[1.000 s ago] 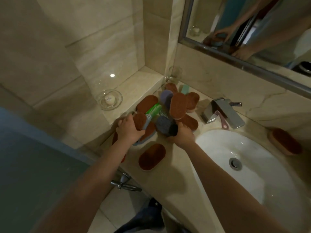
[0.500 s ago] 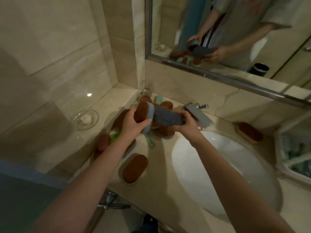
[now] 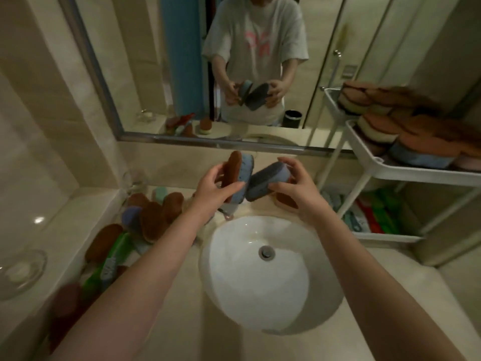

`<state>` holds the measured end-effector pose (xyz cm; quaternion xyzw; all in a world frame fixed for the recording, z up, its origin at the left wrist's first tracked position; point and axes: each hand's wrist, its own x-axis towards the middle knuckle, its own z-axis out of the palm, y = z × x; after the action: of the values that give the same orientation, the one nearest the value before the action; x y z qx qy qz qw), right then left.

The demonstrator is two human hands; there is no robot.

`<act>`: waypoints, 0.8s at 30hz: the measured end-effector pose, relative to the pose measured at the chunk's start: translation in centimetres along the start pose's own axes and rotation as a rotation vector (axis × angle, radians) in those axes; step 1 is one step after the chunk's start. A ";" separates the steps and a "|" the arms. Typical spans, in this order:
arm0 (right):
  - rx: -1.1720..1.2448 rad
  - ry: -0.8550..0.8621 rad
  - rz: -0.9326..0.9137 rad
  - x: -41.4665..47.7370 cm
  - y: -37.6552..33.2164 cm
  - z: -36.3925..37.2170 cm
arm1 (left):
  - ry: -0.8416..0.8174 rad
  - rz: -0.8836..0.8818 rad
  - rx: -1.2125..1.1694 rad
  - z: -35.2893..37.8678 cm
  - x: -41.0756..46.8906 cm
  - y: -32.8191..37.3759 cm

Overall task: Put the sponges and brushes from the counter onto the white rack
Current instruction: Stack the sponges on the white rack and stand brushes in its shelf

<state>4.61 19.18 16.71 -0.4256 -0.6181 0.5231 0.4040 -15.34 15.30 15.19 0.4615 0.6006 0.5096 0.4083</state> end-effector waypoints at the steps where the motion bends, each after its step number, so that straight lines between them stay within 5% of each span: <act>1: 0.037 0.032 -0.009 -0.2 -0.8 -0.9 | -0.042 0.022 0.008 1.2 0.2 0.8; 8: 0.256 0.352 -0.123 0.1 -5.5 -6.1 | -0.166 0.187 -0.223 8.7 1.4 7.0; 17: 0.275 0.191 -0.223 0.1 -7.6 -13.7 | -0.050 0.278 -0.341 16.9 2.5 14.2; 24: 0.286 0.266 -0.298 -0.4 -9.1 -20.3 | -0.262 0.270 -0.369 22.3 3.4 18.1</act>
<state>22.94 24.07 28.26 -0.3332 -0.5352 0.4794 0.6105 7.76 24.82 29.73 0.5173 0.3724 0.5963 0.4881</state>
